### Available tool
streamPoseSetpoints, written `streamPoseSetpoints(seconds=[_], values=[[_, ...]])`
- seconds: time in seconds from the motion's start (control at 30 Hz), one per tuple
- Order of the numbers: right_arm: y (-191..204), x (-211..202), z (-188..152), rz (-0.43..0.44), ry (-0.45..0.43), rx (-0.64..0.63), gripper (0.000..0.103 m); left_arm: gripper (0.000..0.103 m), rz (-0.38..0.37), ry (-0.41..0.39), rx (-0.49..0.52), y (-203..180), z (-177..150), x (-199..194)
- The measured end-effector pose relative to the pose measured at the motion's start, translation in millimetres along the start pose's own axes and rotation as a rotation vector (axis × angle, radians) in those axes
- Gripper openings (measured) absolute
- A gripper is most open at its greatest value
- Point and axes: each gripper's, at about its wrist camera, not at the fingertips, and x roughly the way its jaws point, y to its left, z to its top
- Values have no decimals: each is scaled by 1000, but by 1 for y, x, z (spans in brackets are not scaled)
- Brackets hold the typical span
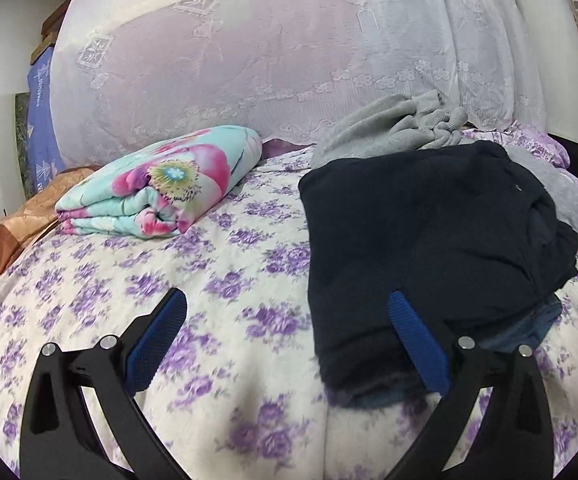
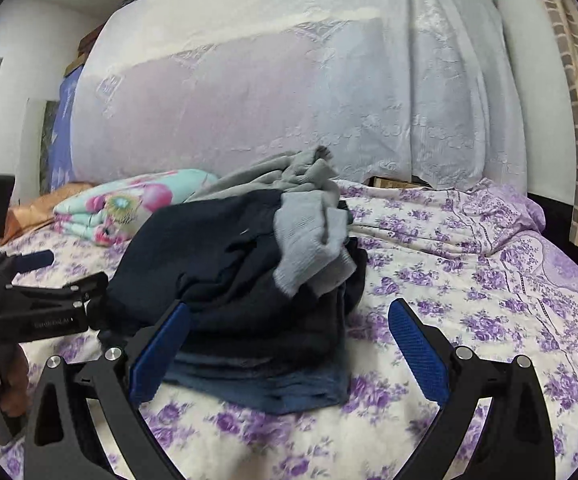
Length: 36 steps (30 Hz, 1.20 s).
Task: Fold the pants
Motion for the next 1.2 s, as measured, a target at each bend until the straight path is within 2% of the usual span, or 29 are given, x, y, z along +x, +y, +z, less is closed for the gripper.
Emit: streamPoseSetpoints(seconds=[0.17, 0.37, 0.5, 0.7, 0.8, 0.93, 1.03, 1.2], values=[[7, -2, -2, -17, -2, -20, 99, 99, -5, 2, -4, 1, -3, -6], [-2, 5, -3, -16, 36, 33, 99, 99, -29, 19, 37, -9, -5, -2], [-7, 7, -4, 7, 55, 81, 99, 99, -95, 56, 20, -9, -5, 3], [-7, 8, -5, 10, 66, 83, 99, 99, -188, 96, -38, -5, -7, 5], [-7, 8, -5, 10, 65, 83, 99, 99, -138, 80, -21, -9, -10, 3], [-7, 8, -5, 9, 63, 87, 99, 99, -117, 75, -1, -11, -8, 2], [-8, 8, -4, 8, 66, 91, 99, 99, -73, 71, 7, -12, -7, 1], [-10, 10, -4, 9, 73, 96, 99, 99, -72, 72, 7, -11, -7, 2]])
